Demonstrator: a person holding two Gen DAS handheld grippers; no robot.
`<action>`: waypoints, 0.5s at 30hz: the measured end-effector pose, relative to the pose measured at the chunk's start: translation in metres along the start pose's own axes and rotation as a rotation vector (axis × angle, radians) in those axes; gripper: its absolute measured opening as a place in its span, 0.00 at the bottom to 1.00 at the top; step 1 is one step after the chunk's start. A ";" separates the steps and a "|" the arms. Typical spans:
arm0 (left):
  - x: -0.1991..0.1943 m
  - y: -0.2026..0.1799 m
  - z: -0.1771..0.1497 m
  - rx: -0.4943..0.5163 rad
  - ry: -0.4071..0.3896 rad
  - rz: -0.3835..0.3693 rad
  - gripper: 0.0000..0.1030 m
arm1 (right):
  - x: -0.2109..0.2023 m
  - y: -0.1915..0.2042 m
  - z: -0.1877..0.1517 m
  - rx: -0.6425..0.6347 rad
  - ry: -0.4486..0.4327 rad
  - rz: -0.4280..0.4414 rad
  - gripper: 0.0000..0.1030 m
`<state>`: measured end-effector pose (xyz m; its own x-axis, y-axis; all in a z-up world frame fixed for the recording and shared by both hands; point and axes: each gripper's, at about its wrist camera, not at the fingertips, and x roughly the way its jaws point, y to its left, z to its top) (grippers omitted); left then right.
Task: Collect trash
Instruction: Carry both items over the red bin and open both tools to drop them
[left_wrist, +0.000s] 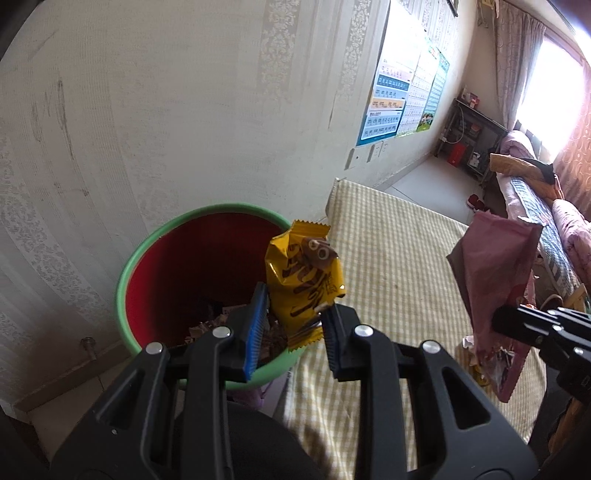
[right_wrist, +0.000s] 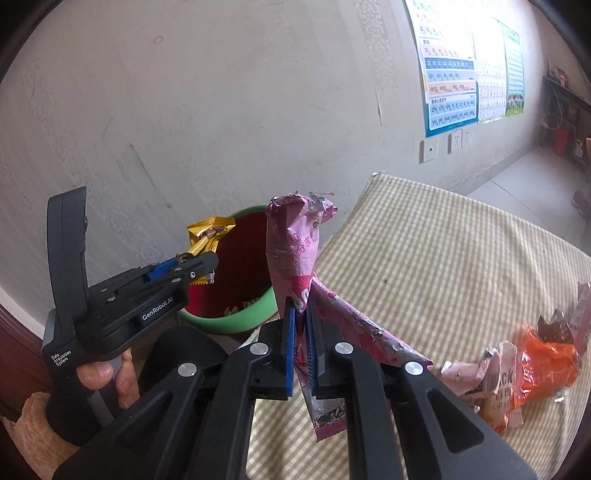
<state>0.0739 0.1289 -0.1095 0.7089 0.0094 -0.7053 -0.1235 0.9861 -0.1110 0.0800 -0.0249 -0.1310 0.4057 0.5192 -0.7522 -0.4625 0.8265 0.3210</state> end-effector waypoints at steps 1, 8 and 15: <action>-0.001 0.003 0.000 -0.005 -0.002 0.005 0.26 | 0.002 0.001 0.001 -0.005 0.002 0.000 0.07; -0.002 0.029 0.002 -0.046 -0.006 0.027 0.27 | 0.018 0.017 0.007 -0.036 0.021 0.018 0.07; 0.011 0.055 0.011 -0.053 0.005 0.074 0.27 | 0.047 0.036 0.026 -0.037 0.030 0.071 0.07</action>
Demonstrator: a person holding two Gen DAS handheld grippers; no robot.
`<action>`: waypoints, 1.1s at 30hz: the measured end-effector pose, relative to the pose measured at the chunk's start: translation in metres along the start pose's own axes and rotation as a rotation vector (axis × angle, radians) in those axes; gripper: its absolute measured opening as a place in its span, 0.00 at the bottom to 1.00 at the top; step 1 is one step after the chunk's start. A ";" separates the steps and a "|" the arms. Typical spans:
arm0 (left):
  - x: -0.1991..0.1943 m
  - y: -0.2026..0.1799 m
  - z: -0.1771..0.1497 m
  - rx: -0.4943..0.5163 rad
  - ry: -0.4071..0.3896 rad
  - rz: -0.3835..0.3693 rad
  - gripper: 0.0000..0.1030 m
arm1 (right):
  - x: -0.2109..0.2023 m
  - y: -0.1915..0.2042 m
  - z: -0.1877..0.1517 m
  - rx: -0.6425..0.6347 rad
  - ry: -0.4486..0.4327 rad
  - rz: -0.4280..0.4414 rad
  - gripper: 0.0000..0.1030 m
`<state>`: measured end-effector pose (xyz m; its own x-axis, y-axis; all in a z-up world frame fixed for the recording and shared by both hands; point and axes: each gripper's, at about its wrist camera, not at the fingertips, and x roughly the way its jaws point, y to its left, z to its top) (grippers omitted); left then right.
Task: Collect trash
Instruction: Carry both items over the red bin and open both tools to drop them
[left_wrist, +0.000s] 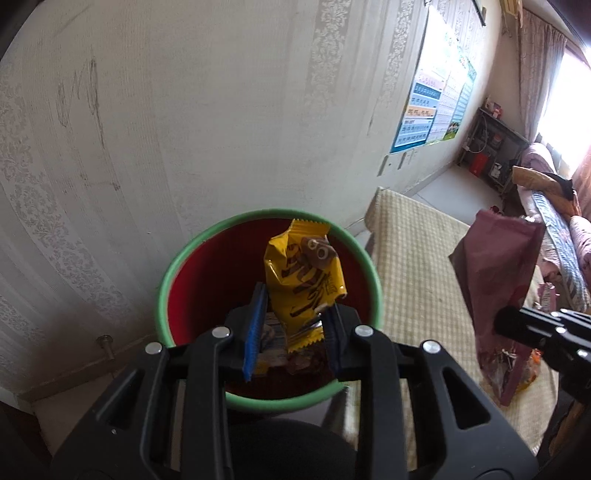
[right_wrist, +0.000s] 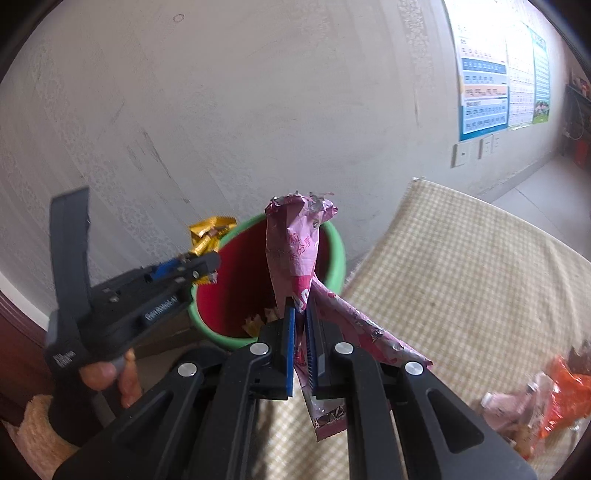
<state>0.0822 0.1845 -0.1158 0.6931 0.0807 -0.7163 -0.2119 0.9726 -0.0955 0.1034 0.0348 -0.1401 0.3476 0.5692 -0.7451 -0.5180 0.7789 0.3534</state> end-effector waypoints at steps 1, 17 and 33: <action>0.002 0.003 0.001 -0.005 0.001 0.009 0.27 | 0.003 0.001 0.003 0.002 -0.001 0.008 0.07; 0.046 0.056 0.008 -0.059 0.086 0.060 0.27 | 0.059 0.018 0.038 0.022 0.055 0.099 0.07; 0.064 0.079 0.009 -0.150 0.095 0.068 0.70 | 0.082 0.019 0.058 0.116 0.016 0.225 0.69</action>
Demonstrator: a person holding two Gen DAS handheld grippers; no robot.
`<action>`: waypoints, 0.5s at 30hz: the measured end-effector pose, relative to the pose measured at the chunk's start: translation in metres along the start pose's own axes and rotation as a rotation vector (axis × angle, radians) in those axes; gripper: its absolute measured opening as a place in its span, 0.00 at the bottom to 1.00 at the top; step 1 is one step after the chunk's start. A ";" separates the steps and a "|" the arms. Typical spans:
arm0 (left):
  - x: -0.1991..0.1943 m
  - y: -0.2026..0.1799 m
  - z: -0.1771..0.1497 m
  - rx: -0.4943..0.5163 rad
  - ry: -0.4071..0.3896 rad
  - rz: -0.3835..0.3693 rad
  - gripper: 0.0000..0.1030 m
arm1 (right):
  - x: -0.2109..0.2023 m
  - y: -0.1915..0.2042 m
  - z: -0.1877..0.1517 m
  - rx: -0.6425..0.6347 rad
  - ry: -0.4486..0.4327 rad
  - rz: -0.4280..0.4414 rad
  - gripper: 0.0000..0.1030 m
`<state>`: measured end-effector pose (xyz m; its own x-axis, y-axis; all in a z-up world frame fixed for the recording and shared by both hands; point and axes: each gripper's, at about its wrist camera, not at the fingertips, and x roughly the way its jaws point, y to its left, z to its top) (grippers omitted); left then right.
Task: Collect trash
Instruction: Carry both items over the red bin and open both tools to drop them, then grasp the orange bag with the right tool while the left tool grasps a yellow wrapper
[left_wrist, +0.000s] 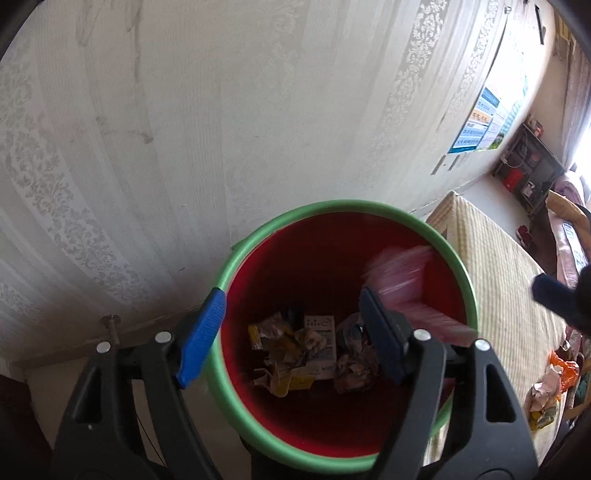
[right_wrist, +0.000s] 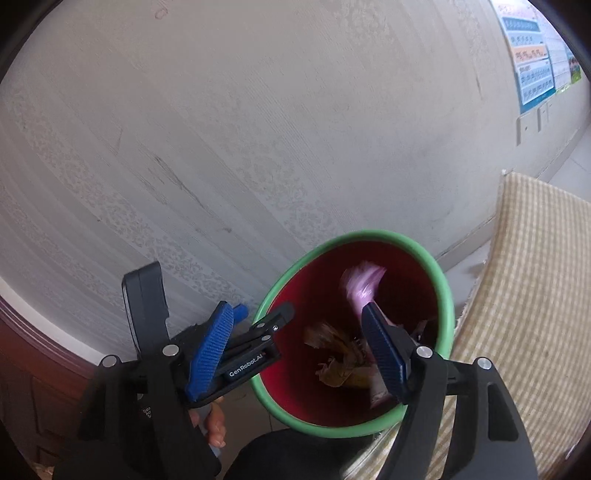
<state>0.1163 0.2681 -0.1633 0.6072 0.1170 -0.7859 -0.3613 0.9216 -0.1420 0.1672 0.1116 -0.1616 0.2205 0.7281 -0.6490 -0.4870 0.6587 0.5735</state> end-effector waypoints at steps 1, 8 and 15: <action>-0.001 0.001 -0.001 -0.009 -0.001 0.003 0.70 | -0.005 0.000 -0.001 0.001 -0.013 0.001 0.69; -0.024 -0.010 -0.005 -0.002 -0.034 0.005 0.71 | -0.055 -0.011 -0.017 -0.033 -0.097 -0.092 0.69; -0.054 -0.052 -0.007 0.049 -0.076 -0.019 0.71 | -0.112 -0.040 -0.064 -0.008 -0.120 -0.172 0.69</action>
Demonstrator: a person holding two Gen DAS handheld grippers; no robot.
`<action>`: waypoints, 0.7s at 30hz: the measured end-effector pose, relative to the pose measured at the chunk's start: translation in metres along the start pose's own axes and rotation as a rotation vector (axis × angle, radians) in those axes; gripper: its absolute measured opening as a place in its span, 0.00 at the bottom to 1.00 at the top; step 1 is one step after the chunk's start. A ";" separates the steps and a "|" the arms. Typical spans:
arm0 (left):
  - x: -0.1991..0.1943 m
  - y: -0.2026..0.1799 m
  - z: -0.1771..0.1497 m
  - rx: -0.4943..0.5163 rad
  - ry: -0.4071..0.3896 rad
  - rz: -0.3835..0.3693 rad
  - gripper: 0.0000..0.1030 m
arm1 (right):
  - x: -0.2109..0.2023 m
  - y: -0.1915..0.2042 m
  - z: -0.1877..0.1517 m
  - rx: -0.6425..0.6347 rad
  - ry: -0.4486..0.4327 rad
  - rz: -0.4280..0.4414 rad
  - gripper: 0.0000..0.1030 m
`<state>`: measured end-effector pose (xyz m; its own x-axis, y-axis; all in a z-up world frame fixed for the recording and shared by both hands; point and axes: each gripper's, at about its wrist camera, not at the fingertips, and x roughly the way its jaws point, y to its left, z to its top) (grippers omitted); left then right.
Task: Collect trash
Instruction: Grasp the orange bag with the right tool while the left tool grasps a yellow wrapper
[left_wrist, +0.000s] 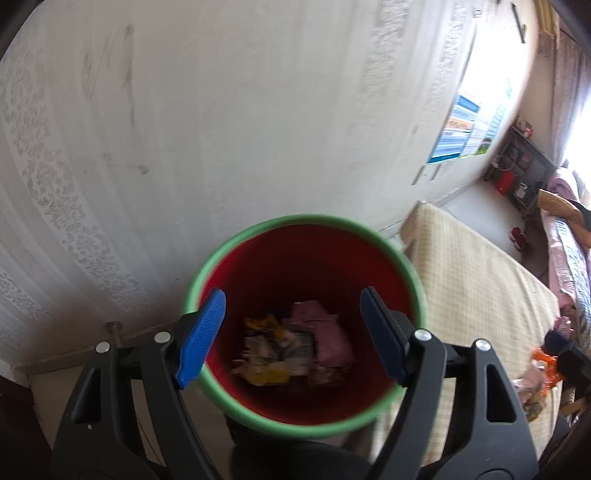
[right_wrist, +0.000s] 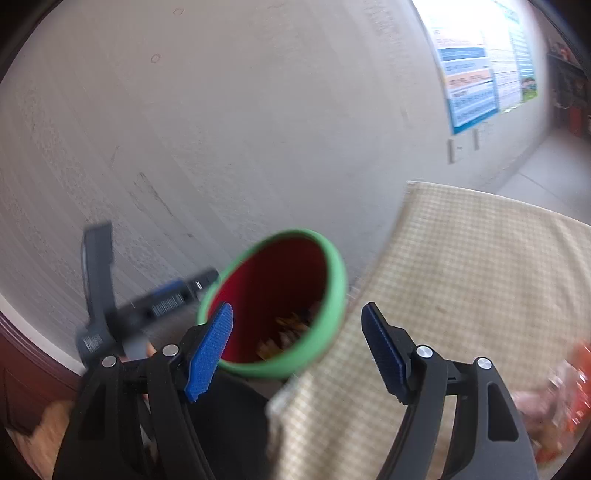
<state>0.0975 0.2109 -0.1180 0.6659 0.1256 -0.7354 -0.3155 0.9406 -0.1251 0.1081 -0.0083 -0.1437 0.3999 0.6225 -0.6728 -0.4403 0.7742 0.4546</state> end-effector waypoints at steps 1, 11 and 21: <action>-0.004 -0.009 -0.001 0.005 -0.002 -0.017 0.71 | -0.010 -0.007 -0.007 -0.001 -0.004 -0.019 0.69; -0.018 -0.104 -0.052 0.139 0.096 -0.176 0.72 | -0.081 -0.112 -0.079 0.239 -0.040 -0.270 0.69; -0.025 -0.195 -0.094 0.332 0.156 -0.269 0.72 | -0.145 -0.220 -0.118 0.623 -0.193 -0.457 0.69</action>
<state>0.0786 -0.0049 -0.1374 0.5763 -0.1620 -0.8010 0.1052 0.9867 -0.1239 0.0523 -0.2825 -0.2153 0.5896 0.1930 -0.7843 0.3081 0.8438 0.4393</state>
